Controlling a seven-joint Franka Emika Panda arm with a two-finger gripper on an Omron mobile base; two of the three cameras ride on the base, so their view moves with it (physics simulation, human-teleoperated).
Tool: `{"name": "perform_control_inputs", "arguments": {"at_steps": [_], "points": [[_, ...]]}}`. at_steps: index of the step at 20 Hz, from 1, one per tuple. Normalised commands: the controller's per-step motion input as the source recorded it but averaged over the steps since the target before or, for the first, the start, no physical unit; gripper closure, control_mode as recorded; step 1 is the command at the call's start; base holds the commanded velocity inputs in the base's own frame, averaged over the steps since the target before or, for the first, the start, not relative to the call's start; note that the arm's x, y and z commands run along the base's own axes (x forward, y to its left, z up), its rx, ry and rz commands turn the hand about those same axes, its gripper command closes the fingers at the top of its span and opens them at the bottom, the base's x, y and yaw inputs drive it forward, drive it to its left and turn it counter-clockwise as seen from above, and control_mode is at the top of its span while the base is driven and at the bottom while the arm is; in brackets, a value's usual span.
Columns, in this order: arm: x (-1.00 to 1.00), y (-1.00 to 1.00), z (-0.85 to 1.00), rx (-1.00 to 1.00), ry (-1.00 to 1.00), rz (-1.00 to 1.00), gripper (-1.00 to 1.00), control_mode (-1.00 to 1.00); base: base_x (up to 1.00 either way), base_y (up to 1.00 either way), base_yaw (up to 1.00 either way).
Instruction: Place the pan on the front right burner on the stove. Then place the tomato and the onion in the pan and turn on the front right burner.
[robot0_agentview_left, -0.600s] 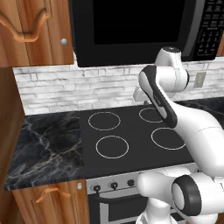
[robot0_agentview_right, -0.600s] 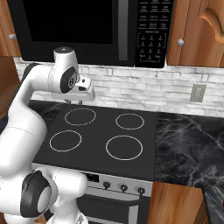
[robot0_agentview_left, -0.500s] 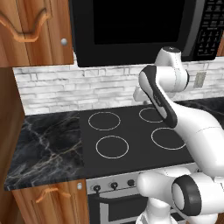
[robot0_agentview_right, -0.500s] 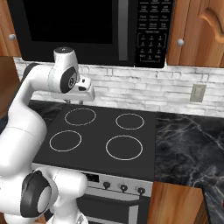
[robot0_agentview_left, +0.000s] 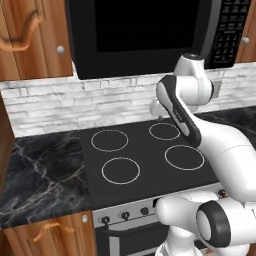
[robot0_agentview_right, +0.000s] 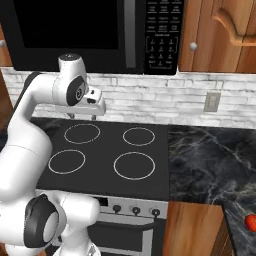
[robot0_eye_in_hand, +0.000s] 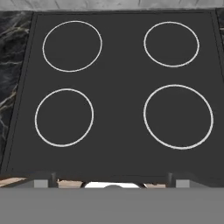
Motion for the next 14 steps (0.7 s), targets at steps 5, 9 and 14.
{"name": "perform_control_inputs", "arguments": {"at_steps": [5, 9, 14], "points": [[0.00, 0.00, 0.00, 0.00, 0.00, 0.00, -1.00, 1.00, 0.00, 0.00, -0.33], [0.00, 0.00, 0.00, 0.00, 0.00, 0.00, -1.00, 1.00, 0.00, -0.01, -0.30], [0.00, 0.00, 0.00, 0.00, 0.00, 0.00, -1.00, 1.00, 0.00, -0.08, -0.29]]}}
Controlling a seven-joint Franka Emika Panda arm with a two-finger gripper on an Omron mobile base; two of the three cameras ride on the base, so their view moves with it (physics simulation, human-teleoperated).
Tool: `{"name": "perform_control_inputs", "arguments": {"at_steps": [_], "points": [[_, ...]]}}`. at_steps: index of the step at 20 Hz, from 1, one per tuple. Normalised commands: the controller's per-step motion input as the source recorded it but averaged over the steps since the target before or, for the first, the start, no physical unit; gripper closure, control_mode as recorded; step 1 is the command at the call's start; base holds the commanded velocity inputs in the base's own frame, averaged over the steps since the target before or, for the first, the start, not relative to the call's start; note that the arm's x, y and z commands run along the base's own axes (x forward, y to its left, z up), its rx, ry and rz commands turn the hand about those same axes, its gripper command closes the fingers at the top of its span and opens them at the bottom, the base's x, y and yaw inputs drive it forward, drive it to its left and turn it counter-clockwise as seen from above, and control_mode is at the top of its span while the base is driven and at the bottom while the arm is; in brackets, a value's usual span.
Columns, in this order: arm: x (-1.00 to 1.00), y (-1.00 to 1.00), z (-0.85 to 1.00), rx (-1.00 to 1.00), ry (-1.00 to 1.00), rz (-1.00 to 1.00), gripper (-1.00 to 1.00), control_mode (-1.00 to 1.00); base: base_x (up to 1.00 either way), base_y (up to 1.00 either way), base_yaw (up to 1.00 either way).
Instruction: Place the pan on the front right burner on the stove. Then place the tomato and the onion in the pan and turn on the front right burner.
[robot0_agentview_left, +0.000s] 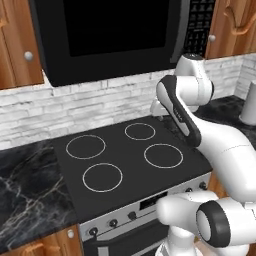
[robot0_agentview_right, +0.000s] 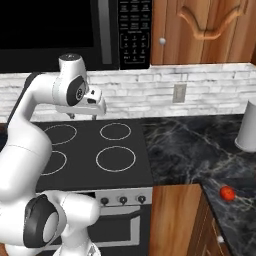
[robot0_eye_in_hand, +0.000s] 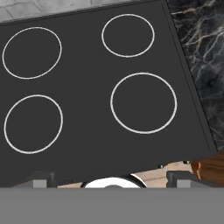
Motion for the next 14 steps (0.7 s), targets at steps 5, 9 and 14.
{"name": "perform_control_inputs", "arguments": {"at_steps": [5, 9, 14], "points": [[0.00, 0.00, 0.00, 0.00, 0.00, 0.00, -1.00, 1.00, -0.01, -0.18, -0.32], [0.00, 0.00, 0.00, 0.00, 0.00, 0.00, -1.00, 1.00, -0.01, -0.19, -0.38], [0.00, 0.00, 0.00, 0.00, 0.00, 0.00, -1.00, 1.00, -0.02, -0.22, -0.36]]}}
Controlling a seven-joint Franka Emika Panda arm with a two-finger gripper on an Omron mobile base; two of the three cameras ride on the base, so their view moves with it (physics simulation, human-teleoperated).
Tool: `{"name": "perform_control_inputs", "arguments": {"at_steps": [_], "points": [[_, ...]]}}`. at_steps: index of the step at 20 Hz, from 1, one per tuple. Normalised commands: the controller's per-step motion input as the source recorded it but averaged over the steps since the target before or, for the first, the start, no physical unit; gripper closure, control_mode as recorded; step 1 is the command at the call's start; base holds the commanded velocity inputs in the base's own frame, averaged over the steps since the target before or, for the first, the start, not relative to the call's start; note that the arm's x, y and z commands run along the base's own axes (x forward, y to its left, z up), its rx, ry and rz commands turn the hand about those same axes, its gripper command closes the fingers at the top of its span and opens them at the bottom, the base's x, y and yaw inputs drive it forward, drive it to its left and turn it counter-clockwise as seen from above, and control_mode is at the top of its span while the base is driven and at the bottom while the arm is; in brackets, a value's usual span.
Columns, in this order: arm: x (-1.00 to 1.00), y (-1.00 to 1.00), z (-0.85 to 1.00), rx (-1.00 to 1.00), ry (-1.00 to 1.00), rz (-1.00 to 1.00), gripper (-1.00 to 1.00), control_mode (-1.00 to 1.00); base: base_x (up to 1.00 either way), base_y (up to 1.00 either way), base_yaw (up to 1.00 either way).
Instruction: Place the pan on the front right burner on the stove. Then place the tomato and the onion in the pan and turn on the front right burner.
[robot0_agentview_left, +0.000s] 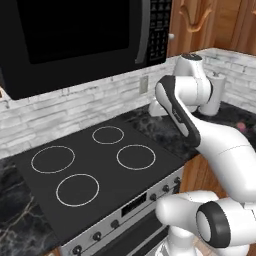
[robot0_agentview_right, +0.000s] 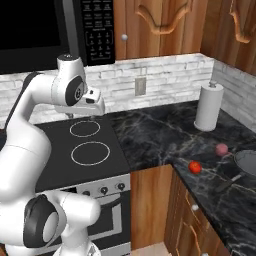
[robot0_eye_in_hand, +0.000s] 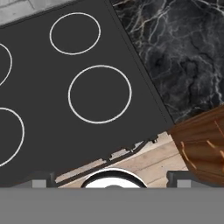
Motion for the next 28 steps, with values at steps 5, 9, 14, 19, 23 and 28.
{"name": "perform_control_inputs", "arguments": {"at_steps": [5, 9, 14, 19, 23, 28], "points": [[0.00, 0.00, 0.00, 0.00, 0.00, 0.00, -1.00, 1.00, 0.00, -0.28, -0.31], [0.00, 0.00, 0.00, 0.00, 0.00, 0.00, -1.00, 1.00, 0.00, -0.39, -0.31], [0.00, 0.00, 0.00, 0.00, 0.00, 0.00, -1.00, 1.00, 0.00, -0.53, -0.25], [0.00, 0.00, 0.00, 0.00, 0.00, 0.00, -1.00, 1.00, -0.04, -0.56, -0.03], [0.00, 0.00, 0.00, 0.00, 0.00, 0.00, -1.00, 1.00, -0.22, -0.48, -0.05], [0.00, 0.00, 0.00, 0.00, 0.00, 0.00, -1.00, 1.00, -0.13, -0.31, -0.02]]}}
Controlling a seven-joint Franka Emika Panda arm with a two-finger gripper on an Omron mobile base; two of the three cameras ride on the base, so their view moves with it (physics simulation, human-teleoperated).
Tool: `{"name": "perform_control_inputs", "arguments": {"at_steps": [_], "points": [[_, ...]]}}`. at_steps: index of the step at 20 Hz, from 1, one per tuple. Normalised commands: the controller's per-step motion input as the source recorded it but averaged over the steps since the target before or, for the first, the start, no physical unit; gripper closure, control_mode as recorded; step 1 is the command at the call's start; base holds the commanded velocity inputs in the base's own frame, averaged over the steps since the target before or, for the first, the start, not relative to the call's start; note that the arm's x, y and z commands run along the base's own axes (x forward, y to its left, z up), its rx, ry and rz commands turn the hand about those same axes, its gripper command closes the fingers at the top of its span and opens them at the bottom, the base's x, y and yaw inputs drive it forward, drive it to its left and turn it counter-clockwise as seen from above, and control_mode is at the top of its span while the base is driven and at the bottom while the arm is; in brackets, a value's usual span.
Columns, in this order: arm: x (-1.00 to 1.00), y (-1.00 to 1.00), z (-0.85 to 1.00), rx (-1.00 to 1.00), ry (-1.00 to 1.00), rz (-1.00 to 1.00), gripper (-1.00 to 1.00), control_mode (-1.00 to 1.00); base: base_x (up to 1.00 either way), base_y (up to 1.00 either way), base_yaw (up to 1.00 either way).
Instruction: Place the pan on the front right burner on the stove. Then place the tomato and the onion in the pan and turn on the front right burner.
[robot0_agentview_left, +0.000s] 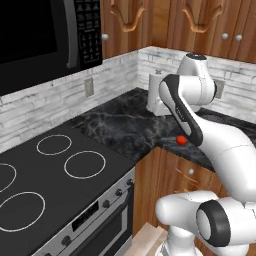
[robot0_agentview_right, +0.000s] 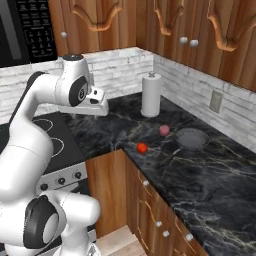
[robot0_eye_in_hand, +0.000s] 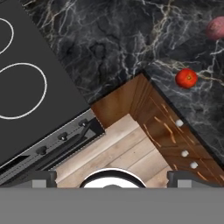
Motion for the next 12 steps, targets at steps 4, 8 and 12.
{"name": "perform_control_inputs", "arguments": {"at_steps": [4, 8, 12], "points": [[0.00, 0.00, 0.00, 0.00, 0.00, 0.00, -1.00, 1.00, 0.10, -0.23, -0.07], [0.00, 0.00, 0.00, 0.00, 0.00, 0.00, -1.00, 1.00, 0.02, -0.21, -0.29], [0.00, 0.00, 0.00, 0.00, 0.00, 0.00, -1.00, 1.00, 0.00, -0.19, -0.24]]}}
